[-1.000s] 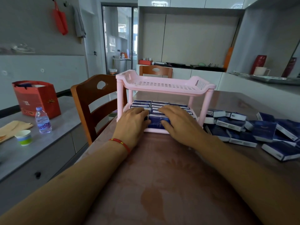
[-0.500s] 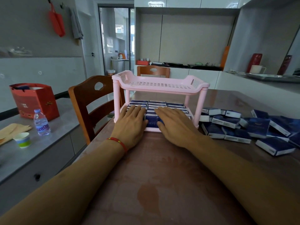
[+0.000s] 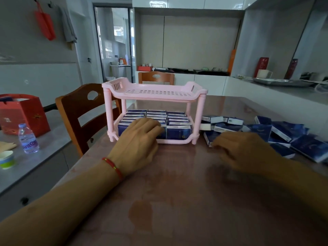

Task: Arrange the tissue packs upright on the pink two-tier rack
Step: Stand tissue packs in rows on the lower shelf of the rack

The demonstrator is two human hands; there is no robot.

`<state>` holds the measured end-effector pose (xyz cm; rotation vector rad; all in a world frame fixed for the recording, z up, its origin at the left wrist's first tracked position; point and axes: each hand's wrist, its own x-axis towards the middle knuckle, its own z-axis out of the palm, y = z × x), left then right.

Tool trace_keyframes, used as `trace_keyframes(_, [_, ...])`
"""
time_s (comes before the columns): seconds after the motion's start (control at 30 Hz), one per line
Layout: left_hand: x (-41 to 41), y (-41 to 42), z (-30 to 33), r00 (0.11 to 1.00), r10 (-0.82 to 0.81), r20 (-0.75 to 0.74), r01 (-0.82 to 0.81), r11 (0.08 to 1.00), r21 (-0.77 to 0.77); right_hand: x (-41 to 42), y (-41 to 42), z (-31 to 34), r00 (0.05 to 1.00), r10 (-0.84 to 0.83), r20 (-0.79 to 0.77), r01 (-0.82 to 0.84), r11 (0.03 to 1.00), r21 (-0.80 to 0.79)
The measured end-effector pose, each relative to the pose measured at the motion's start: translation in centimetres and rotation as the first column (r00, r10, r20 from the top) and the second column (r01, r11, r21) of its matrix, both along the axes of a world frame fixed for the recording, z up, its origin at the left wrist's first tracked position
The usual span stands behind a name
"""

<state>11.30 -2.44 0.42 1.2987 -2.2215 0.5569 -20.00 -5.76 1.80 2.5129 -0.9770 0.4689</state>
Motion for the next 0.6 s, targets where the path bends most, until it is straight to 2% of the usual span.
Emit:
trace_keyframes(0.07, [-1.7,0.6,0.4,0.999,-0.046,0.025,0.045,0.999,0.020,-3.0,-0.4,-0.3,0.993,-0.078,0.094,0.077,0.997,0.011])
trace_keyframes(0.17, [-4.6,1.0,0.8,0.995,-0.100,0.024,0.099,0.993,0.063,-6.4,-1.4,-1.1,0.933,-0.229,0.276,0.222,0.973,0.058])
trace_keyframes(0.33, [-11.6,0.6,1.0,0.980,-0.196,0.034,0.192,0.976,0.103,-6.4,-2.7,-2.2,0.929,-0.310,0.201,0.297,0.950,0.092])
trace_keyframes(0.47, [-15.9,-2.5,0.1,0.989,-0.145,0.002,0.143,0.974,0.178,-5.4,-2.8,-1.9,0.886,-0.359,0.295,0.331,0.933,0.141])
trace_keyframes(0.6, [-17.7,-4.2,-1.7,0.997,-0.072,-0.023,0.075,0.965,0.250,-5.9,-2.6,-1.9,0.877,-0.452,0.161,0.420,0.885,0.201])
